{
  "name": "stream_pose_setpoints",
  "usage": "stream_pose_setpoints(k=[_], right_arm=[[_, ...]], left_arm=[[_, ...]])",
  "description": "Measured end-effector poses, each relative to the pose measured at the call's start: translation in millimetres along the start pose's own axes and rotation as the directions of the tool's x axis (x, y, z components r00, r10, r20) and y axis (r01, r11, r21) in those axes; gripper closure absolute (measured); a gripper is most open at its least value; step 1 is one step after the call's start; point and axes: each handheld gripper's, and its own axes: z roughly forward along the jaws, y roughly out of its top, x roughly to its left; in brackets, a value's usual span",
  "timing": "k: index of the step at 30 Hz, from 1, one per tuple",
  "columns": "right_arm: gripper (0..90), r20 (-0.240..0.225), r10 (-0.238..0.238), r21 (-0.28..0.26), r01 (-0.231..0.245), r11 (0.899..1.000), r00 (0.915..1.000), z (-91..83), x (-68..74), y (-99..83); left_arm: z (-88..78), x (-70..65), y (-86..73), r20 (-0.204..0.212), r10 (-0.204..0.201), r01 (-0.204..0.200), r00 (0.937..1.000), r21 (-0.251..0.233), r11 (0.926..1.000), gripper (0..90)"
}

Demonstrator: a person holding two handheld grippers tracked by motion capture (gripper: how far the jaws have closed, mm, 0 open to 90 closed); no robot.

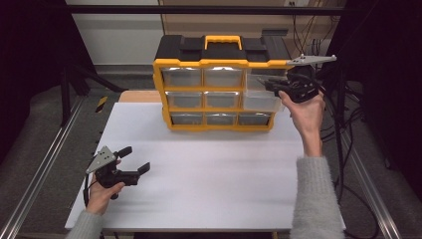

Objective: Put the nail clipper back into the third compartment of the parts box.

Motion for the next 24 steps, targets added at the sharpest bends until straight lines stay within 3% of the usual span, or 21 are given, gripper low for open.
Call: stream_pose_setpoints(k=[13, 21, 24], right_arm=[[78.6, 0.032, 0.025, 0.017, -0.026, 1.000, 0.9992, 6.4, -2.3, -2.2], [76.1, 0.038, 0.030, -0.005, -0.030, 1.000, 0.9988, 6.5, -4.0, -3.7], [70.1, 0.038, 0.024, -0.038, -0.022, 0.999, 0.9990, 3.4, -3.7, -3.8]], left_arm=[[0.2, 0.0, -0.1, 0.000, 0.000, 0.000, 1.0000, 0.002, 1.0000, 3.5], [0.2, 0.1, -0.1, 0.001, 0.000, 0.000, 1.0000, 0.001, 1.0000, 3.5], [0.3, 0.1, -0.2, 0.000, 0.000, 0.000, 1.0000, 0.002, 1.0000, 3.4]])
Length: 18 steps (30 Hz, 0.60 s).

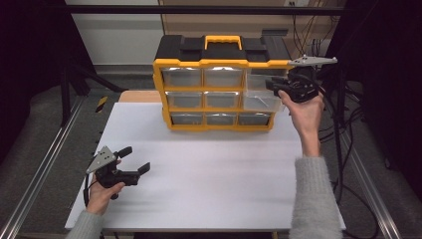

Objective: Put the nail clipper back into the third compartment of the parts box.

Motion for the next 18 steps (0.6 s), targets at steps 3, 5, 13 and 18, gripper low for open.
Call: stream_pose_setpoints(k=[3, 5, 13, 18], right_arm=[[62.3, -0.006, -0.001, -0.030, 0.001, 1.000, 1.0000, -3.3, 1.0, 0.4], [59.3, -0.010, -0.001, -0.039, 0.000, 0.999, 0.9999, -4.6, 1.4, 0.5], [29.1, -0.030, -0.011, -0.159, 0.006, 0.987, 0.9995, -16.2, 12.9, -0.8], [15.9, -0.067, -0.028, -0.207, 0.014, 0.978, 0.9973, -22.8, 23.1, -3.5]], left_arm=[[-0.1, 0.0, 0.1, 0.000, 0.000, 0.000, 1.0000, -0.001, 1.0000, 3.5], [-0.1, 0.1, 0.0, 0.000, -0.001, 0.001, 1.0000, -0.001, 1.0000, 3.5], [0.0, 0.2, -0.1, 0.000, -0.001, 0.001, 1.0000, 0.001, 1.0000, 3.4], [-0.1, 0.4, -0.1, 0.000, -0.002, 0.002, 1.0000, 0.001, 1.0000, 3.4]])
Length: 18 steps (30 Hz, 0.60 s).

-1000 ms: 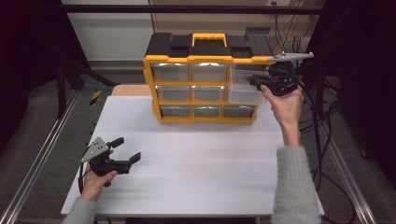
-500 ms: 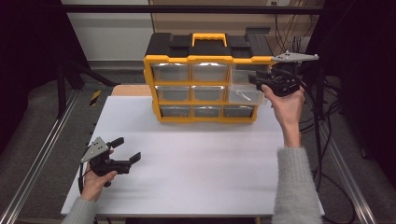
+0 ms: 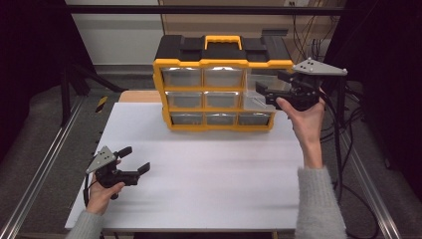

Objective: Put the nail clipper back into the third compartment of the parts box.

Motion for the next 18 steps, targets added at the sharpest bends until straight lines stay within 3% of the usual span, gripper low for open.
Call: stream_pose_setpoints(k=[9, 12, 18], right_arm=[[9.3, -0.055, -0.032, -0.055, 0.029, 0.998, 0.9980, -13.6, 20.8, -7.9], [8.1, -0.075, -0.054, -0.058, 0.049, 0.997, 0.9958, -19.2, 30.1, -16.9], [3.9, -0.096, -0.048, -0.063, 0.042, 0.997, 0.9942, -26.2, 40.5, -34.5]], left_arm=[[0.0, -0.1, 0.0, 0.000, 0.000, 0.000, 1.0000, 0.000, 1.0000, 3.3], [0.2, -0.3, 0.0, 0.000, 0.001, -0.001, 1.0000, 0.001, 1.0000, 3.3], [0.0, -0.4, 0.1, 0.000, 0.001, -0.001, 1.0000, 0.000, 1.0000, 3.3]])
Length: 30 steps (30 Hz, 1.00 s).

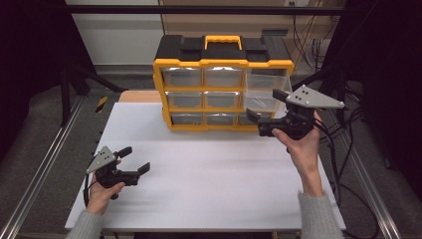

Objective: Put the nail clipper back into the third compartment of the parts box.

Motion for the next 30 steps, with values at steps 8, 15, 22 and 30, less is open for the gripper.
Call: stream_pose_setpoints(k=[8, 15, 22, 30], right_arm=[[2.2, -0.027, 0.004, 0.042, -0.003, 0.999, 0.9996, -3.0, 9.5, -31.0], [1.6, -0.039, 0.037, 0.089, -0.034, 0.995, 0.9985, 1.8, 8.0, -64.5], [1.6, -0.035, 0.084, 0.119, -0.079, 0.990, 0.9959, 1.6, -0.4, -101.2], [1.9, -0.013, 0.120, 0.117, -0.117, 0.986, 0.9927, -4.0, -13.1, -142.6]], left_arm=[[0.7, -0.5, -0.3, 0.002, 0.003, -0.003, 1.0000, 0.003, 1.0000, 3.3], [0.9, -0.6, -0.5, 0.002, 0.006, -0.006, 1.0000, 0.006, 1.0000, 3.2], [1.8, -1.7, -1.2, 0.005, 0.009, -0.009, 0.9999, 0.008, 0.9999, 3.1], [2.9, -2.1, -2.8, 0.007, 0.010, -0.010, 0.9999, 0.011, 0.9999, 3.2]])
